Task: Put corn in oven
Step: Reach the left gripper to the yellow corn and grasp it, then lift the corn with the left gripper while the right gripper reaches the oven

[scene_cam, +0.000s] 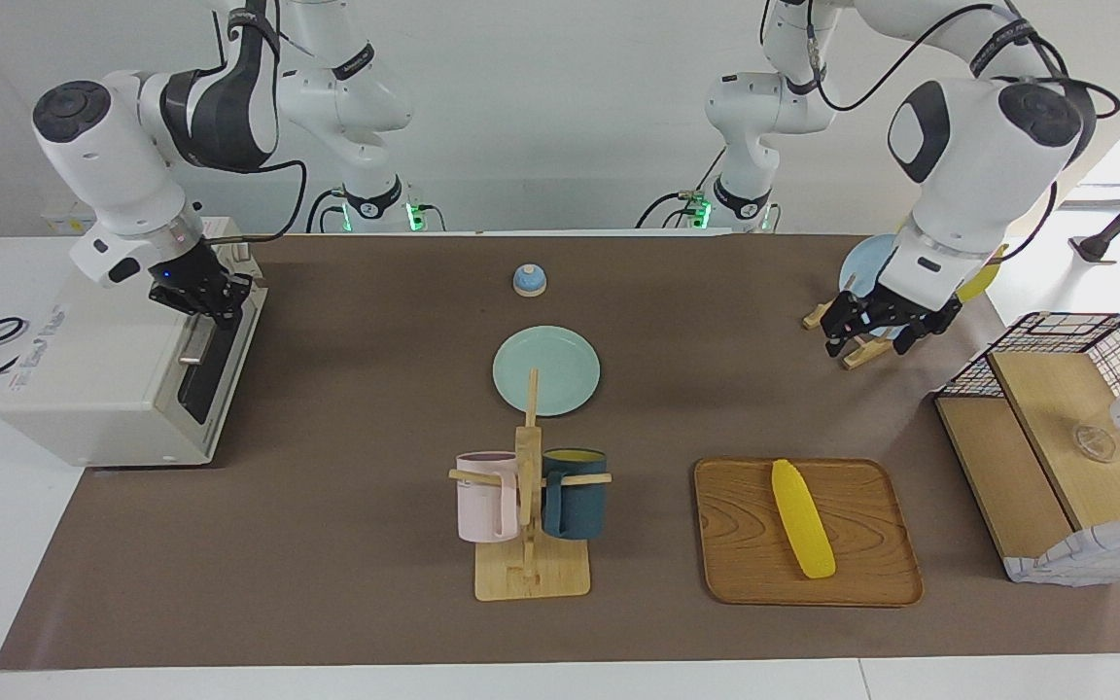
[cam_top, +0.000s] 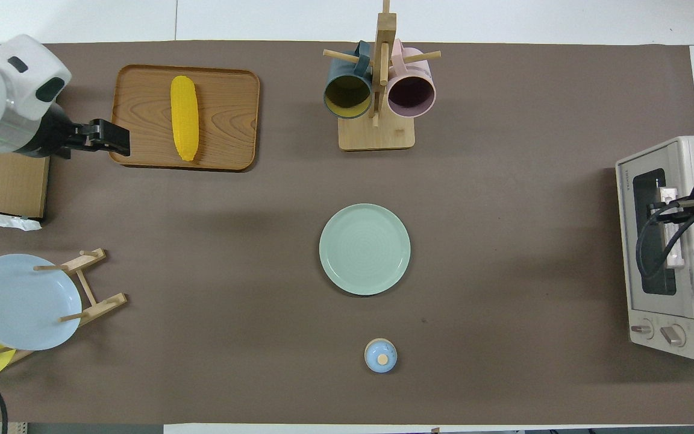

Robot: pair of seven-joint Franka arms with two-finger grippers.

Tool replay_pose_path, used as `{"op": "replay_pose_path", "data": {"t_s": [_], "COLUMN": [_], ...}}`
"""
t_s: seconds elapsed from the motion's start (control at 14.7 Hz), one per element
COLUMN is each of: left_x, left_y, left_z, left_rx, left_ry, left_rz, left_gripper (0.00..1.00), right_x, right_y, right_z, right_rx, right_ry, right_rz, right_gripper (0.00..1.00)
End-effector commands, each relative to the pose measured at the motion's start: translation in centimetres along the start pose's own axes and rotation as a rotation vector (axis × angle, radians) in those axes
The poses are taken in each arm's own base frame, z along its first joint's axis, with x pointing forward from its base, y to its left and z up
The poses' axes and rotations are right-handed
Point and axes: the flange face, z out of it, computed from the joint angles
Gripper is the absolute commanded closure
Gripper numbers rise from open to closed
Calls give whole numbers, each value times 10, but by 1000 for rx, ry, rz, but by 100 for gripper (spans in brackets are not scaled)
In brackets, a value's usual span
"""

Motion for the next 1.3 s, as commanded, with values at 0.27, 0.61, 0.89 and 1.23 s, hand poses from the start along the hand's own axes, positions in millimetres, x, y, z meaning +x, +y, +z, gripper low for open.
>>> {"op": "replay_pose_path", "data": {"t_s": [0.27, 0.61, 0.89, 1.23], "left_x": [61, 109, 118, 126], "left_y": [22, 45, 36, 26], "left_z": [81, 141, 158, 172], "left_rx": [-21, -19, -9, -12], "left_ry": [6, 33, 75, 117], "left_rz": [4, -35, -40, -54], "left_gripper": [0, 0, 0, 0], "right_x": [-7, -9, -8, -6], "right_y": [26, 33, 25, 12], "right_z": [10, 21, 22, 28], "right_rx": [-38, -36, -30, -16], "right_ry": [-15, -18, -28, -25], "right_rz": [-92, -107, -115, -130], "right_gripper": [100, 100, 100, 100]}}
